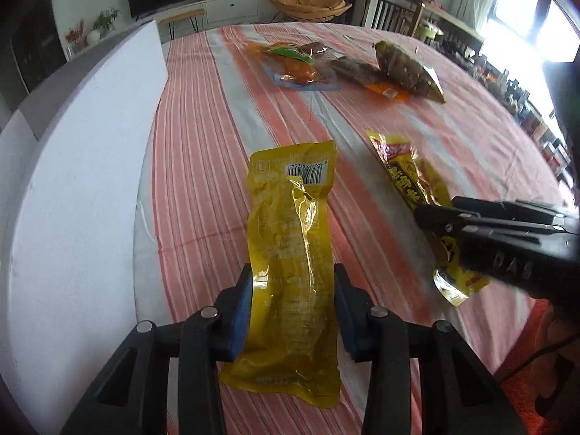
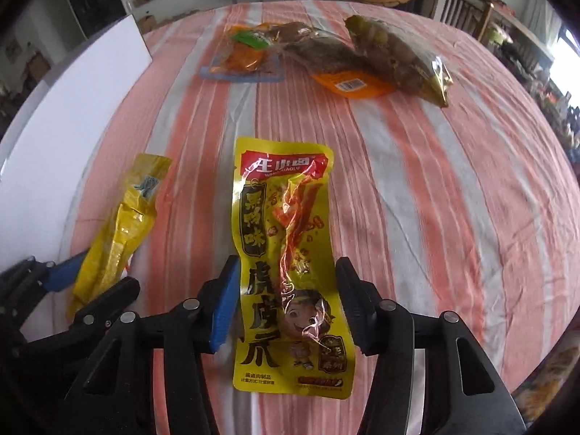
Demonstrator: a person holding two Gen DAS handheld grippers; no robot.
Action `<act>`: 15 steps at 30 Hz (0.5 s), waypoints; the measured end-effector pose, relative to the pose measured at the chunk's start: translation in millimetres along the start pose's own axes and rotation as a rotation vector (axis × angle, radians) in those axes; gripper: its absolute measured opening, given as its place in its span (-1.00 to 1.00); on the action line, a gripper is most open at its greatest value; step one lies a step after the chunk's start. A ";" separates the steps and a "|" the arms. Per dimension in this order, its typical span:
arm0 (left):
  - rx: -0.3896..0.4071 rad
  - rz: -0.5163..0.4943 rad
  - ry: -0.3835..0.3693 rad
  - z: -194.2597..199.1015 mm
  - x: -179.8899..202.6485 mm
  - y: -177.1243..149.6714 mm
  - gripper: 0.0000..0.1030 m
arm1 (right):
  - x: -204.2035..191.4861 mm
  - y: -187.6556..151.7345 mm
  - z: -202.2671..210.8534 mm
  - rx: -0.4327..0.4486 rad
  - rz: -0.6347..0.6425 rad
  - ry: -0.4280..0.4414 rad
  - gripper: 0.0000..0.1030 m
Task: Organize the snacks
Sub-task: 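Carry both yellow packets over the box and release them with both tools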
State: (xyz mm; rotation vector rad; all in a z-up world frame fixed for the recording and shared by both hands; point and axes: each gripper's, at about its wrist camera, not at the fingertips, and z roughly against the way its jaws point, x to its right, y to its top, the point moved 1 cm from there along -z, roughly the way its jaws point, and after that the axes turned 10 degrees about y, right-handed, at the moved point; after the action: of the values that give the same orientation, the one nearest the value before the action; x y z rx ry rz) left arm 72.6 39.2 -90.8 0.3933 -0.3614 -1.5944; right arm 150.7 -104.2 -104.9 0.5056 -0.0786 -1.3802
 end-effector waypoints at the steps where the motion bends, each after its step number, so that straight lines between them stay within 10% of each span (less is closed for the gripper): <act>1: -0.009 0.027 -0.036 2.5 -3.1 -1.0 -0.22 | 6.1 -0.4 5.3 0.012 -0.032 0.028 -0.13; 15: 0.094 0.136 -0.316 107.0 -23.0 8.6 -0.21 | 61.3 4.1 91.6 0.245 -0.363 0.482 -0.18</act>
State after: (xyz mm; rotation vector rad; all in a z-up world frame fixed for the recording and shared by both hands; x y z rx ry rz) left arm 32.1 61.0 9.0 0.1819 -0.6925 -1.5101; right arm 135.6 -189.2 -36.2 1.0870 0.2512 -1.5712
